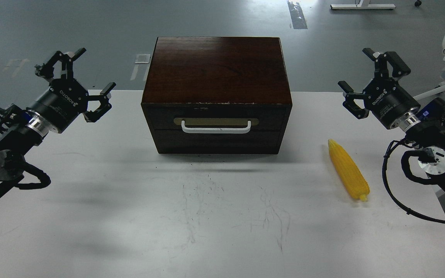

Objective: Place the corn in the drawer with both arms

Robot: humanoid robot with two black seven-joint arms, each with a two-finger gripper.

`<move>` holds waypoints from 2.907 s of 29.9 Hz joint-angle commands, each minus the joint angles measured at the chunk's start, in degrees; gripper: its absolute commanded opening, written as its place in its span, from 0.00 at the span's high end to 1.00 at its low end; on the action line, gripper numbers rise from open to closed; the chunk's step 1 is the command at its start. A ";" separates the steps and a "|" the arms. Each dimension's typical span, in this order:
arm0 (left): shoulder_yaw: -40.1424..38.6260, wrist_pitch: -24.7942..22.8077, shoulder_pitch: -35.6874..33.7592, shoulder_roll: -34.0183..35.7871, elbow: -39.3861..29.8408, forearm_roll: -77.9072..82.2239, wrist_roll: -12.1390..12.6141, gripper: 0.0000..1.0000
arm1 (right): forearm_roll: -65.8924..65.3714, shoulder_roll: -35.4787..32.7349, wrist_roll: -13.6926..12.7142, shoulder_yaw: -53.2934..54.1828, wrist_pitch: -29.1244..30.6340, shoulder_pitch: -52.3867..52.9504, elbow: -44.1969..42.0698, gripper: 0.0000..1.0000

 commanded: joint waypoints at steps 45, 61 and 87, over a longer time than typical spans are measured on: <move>-2.55 0.00 -30.07 -0.26 -24.12 70.83 -3.39 0.01 | -0.08 -1.28 0.00 1.49 -0.01 -0.44 -0.32 0.00; 13.86 0.00 -36.22 -13.89 -23.87 117.42 -5.64 0.01 | -0.08 -1.37 0.00 1.40 -0.01 -0.44 -0.58 0.00; 24.96 0.00 -37.63 -19.43 -11.82 130.18 -5.64 0.01 | -0.08 -1.46 0.00 1.40 -0.14 -1.14 -0.23 0.00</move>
